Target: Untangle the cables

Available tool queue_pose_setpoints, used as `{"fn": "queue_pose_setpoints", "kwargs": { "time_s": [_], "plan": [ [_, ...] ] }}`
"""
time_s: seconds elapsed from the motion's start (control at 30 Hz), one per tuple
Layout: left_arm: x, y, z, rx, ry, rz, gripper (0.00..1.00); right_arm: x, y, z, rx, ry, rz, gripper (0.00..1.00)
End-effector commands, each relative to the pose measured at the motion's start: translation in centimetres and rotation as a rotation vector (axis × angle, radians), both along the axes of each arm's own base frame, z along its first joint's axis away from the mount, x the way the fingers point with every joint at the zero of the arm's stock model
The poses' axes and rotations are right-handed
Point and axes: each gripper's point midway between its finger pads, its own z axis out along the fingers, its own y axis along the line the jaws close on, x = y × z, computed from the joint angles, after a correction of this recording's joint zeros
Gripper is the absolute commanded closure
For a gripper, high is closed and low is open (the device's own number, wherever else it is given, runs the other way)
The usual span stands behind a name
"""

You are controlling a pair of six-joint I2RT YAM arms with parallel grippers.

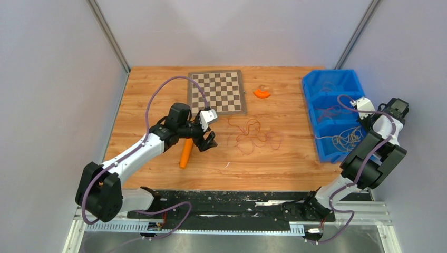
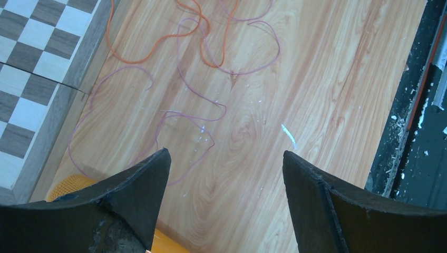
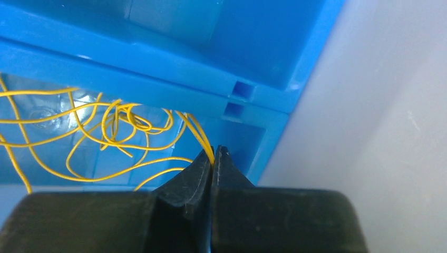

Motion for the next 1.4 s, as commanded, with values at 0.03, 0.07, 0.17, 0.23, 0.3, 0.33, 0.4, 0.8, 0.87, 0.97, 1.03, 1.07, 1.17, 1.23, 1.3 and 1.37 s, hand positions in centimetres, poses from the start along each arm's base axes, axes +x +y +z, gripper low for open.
{"fn": "queue_pose_setpoints", "kwargs": {
  "time_s": [0.03, 0.07, 0.17, 0.23, 0.3, 0.33, 0.4, 0.8, 0.87, 0.97, 1.03, 1.07, 1.17, 1.23, 1.3, 1.37],
  "plan": [
    [0.7, -0.2, 2.0, -0.049, -0.046, 0.011, 0.14, 0.5, 0.4, 7.4, 0.051, -0.198, 0.063, 1.0],
    [0.7, -0.1, 1.9, -0.048, -0.045, 0.013, 0.14, 0.6, 0.9, 8.6, 0.099, -0.215, 0.081, 1.0],
    [0.6, -0.1, 1.9, -0.048, -0.042, 0.011, 0.14, -0.3, 3.9, 11.2, 0.283, -0.215, 0.133, 1.0],
    [0.4, -0.1, 1.9, -0.051, -0.036, 0.005, 0.14, -0.3, 5.6, 12.9, 0.34, -0.241, 0.167, 1.0],
    [0.2, -0.1, 1.8, -0.052, -0.032, -0.001, 0.14, -0.5, 6.7, 13.6, 0.366, -0.258, 0.187, 1.0],
    [0.2, -0.2, 1.7, -0.051, -0.029, -0.005, 0.14, -0.8, 6.9, 13.2, 0.366, -0.249, 0.193, 1.0],
    [0.2, -0.1, 1.7, -0.048, -0.032, -0.006, 0.14, -1.2, 6.6, 12.2, 0.347, -0.223, 0.179, 1.0],
    [0.0, 0.1, 1.4, -0.032, -0.021, -0.01, 0.14, -1.3, 6.0, 3.6, 0.303, -0.023, 0.1, 0.77],
    [-0.1, 0.1, 1.5, -0.029, -0.016, -0.012, 0.11, -1.2, 6.3, 3.9, 0.313, -0.007, 0.076, 0.44],
    [-0.4, 0.3, 1.8, -0.035, -0.006, -0.004, 0.09, -1.0, 7.8, 6.6, 0.368, -0.019, 0.081, 0.15],
    [-0.7, 0.2, 2.1, -0.056, 0.011, 0.005, 0.08, -0.2, 9.9, 9.1, 0.4, -0.037, 0.103, 0.12],
    [-0.6, 0.2, 2.3, -0.07, 0.025, 0.022, 0.08, 0.3, 11.4, 10.1, 0.414, -0.045, 0.118, 0.1],
    [-0.4, 0.2, 2.8, -0.134, 0.098, 0.076, 0.08, 2.2, 18.4, 11.8, 0.468, -0.048, 0.215, 0.07],
    [0.0, 0.4, 3.2, -0.175, 0.148, 0.119, 0.08, 3.3, 23.8, 11.5, 0.527, -0.031, 0.271, 0.02],
    [0.7, 1.0, 3.3, -0.197, 0.181, 0.162, 0.08, 4.0, 29.0, 10.0, 0.585, 0.005, 0.308, 0.0],
    [1.3, 1.5, 3.4, -0.197, 0.196, 0.195, 0.09, 4.6, 33.7, 7.7, 0.621, 0.056, 0.362, 0.0]
  ]
}}
